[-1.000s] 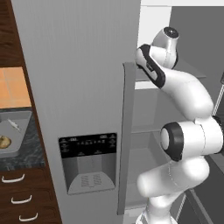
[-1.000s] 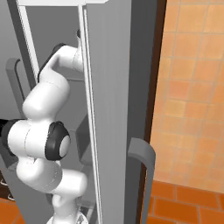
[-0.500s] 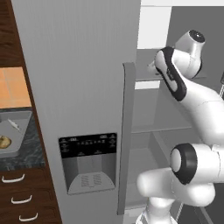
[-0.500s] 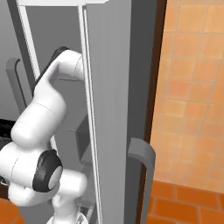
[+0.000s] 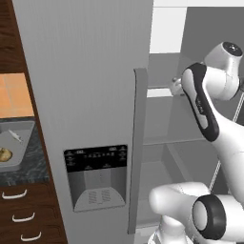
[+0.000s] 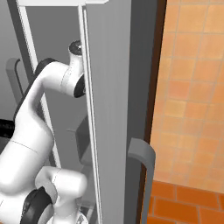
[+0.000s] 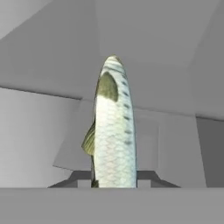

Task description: Place one onion and one fish in each tupperware on the nearby counter, to pack two identical lunches.

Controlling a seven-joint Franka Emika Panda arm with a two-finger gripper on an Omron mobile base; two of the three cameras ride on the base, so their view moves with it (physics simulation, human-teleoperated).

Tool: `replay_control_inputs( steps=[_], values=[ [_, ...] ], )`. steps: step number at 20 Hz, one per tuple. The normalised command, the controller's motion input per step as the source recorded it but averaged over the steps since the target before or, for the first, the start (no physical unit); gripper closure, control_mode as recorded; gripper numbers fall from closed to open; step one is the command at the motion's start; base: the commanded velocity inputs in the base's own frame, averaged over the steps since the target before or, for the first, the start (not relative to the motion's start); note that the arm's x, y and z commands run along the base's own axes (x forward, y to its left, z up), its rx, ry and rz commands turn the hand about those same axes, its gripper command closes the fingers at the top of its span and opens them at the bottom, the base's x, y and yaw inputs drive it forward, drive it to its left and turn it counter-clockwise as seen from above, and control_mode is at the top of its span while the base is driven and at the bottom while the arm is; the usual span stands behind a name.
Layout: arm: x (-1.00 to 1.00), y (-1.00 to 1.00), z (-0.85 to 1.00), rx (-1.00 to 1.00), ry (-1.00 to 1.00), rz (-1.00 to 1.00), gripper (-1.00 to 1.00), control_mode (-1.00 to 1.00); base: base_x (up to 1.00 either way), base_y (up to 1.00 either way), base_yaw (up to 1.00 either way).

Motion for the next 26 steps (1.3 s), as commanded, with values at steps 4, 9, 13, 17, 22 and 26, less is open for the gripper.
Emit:
replay_control_inputs(
  steps=[4, 9, 13, 17, 22, 26],
  values=[
    [-1.00, 0.00, -0.84, -0.03, 0.23, -0.01, 1.00, -1.00, 0.00, 0.00, 0.00],
    [-1.00, 0.00, -0.93, -0.08, 0.25, 0.00, 1.00, -1.00, 0.00, 0.00, 0.00],
    [-0.50, 0.00, -0.47, -0.04, 0.11, 0.00, 1.00, 1.00, -0.50, 0.13, 0.01],
    [0.00, 0.00, 0.00, 0.00, 0.00, 0.00, 1.00, 1.00, -1.00, 0.91, 0.14],
    [0.00, 0.00, 0.00, 0.00, 0.00, 0.00, 1.00, 1.00, -0.84, 1.00, 0.37],
    [0.00, 0.00, 0.00, 0.00, 0.00, 0.00, 1.00, 1.00, -0.18, 1.00, 0.43]
  ],
)
